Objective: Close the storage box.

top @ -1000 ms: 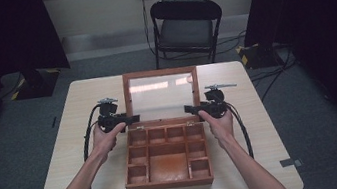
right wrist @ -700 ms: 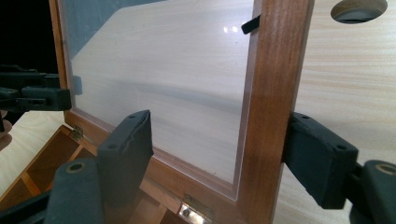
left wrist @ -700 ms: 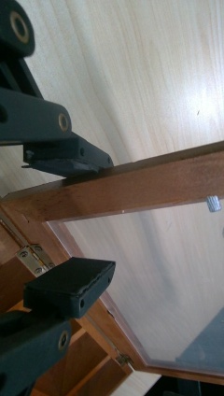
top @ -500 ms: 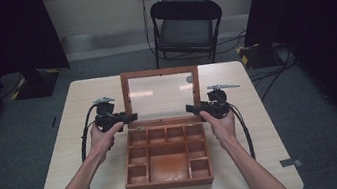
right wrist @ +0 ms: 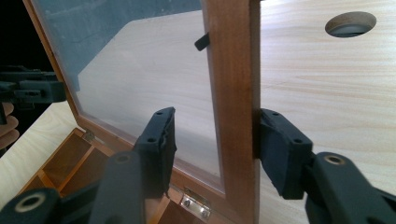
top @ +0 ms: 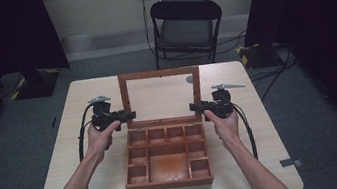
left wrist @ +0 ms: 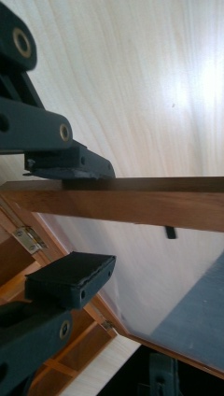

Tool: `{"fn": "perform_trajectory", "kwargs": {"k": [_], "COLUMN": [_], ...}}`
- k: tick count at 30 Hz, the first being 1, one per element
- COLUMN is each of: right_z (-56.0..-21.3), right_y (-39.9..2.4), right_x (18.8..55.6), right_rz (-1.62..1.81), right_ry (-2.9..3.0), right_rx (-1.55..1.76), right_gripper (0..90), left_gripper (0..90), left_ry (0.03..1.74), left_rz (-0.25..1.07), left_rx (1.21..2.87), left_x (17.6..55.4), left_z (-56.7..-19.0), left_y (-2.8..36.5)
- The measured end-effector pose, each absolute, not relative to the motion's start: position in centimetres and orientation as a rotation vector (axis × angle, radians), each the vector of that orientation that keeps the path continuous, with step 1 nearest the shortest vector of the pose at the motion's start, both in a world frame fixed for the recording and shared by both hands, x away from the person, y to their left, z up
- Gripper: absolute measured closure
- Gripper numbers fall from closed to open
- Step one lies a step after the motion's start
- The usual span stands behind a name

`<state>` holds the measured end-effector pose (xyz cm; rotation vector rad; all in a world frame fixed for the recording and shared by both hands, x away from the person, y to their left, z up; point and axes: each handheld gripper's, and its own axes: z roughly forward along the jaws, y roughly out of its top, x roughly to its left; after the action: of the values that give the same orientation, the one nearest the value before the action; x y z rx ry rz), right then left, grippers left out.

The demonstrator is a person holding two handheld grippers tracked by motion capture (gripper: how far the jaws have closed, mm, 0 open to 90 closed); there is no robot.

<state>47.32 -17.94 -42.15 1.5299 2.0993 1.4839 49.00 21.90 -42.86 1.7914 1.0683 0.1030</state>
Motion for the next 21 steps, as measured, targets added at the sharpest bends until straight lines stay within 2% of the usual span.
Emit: {"fn": "perform_trajectory", "kwargs": {"k": [5, 7, 9, 12, 15, 19, 21], "right_z": [-42.1, -42.13, -42.09, -42.06, -42.09, -42.18, -41.87], "right_y": [-18.23, -18.36, -18.42, -18.46, -18.35, -18.41, -18.44], "right_x": [47.18, 47.07, 46.95, 46.86, 46.92, 47.37, 47.53], "right_rz": [1.479, 1.48, 1.476, 1.486, 1.486, 1.503, 1.533], "right_ry": [2.105, 2.106, 2.123, 2.124, 2.128, 2.12, 2.104], "right_rx": [1.509, 1.508, 1.489, 1.483, 1.493, 1.523, 1.517], "right_gripper": [58.3, 63.5, 64.4, 64.0, 61.5, 51.6, 50.3], "left_gripper": [46.0, 45.6, 48.0, 55.6, 57.5, 58.9, 59.3], "left_ry": [1.051, 1.051, 1.055, 1.045, 1.031, 1.021, 1.017], "left_rz": [0.092, 0.112, 0.129, 0.136, 0.14, 0.157, 0.149], "left_rx": [1.796, 1.8, 1.807, 1.8, 1.79, 1.792, 1.787], "left_x": [49.27, 49.22, 49.14, 49.06, 48.91, 48.78, 48.76], "left_z": [-42.68, -42.57, -42.5, -42.41, -42.2, -42.05, -42.05], "left_y": [21.6, 21.43, 21.49, 21.95, 22.14, 22.15, 22.23]}}
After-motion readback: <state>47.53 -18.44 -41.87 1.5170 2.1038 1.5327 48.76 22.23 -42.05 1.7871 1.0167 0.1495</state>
